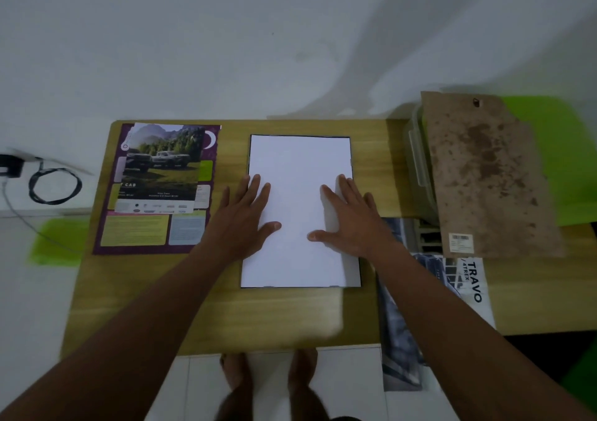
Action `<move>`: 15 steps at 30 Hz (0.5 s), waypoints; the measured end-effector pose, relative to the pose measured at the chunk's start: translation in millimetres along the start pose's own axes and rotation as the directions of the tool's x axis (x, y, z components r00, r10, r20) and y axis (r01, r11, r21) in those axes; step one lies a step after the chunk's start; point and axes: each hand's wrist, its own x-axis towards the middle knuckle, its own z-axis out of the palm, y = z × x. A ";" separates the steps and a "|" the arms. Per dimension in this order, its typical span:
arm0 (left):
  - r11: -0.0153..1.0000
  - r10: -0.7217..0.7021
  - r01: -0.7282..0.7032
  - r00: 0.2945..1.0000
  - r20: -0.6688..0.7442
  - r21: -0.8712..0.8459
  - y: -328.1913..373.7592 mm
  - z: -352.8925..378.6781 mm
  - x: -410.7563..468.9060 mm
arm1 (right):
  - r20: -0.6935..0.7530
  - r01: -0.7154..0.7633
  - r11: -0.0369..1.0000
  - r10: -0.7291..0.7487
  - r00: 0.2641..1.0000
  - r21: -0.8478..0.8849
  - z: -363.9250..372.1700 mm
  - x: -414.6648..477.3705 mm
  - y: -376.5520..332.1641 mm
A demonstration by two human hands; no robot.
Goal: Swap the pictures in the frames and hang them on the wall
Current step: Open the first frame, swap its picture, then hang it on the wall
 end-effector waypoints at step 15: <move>0.993 0.010 -0.008 1.000 -0.016 0.115 2.7 3.3 3.3 | -0.032 -0.022 1.000 0.022 0.999 -0.018 1.7 0.6 3.5</move>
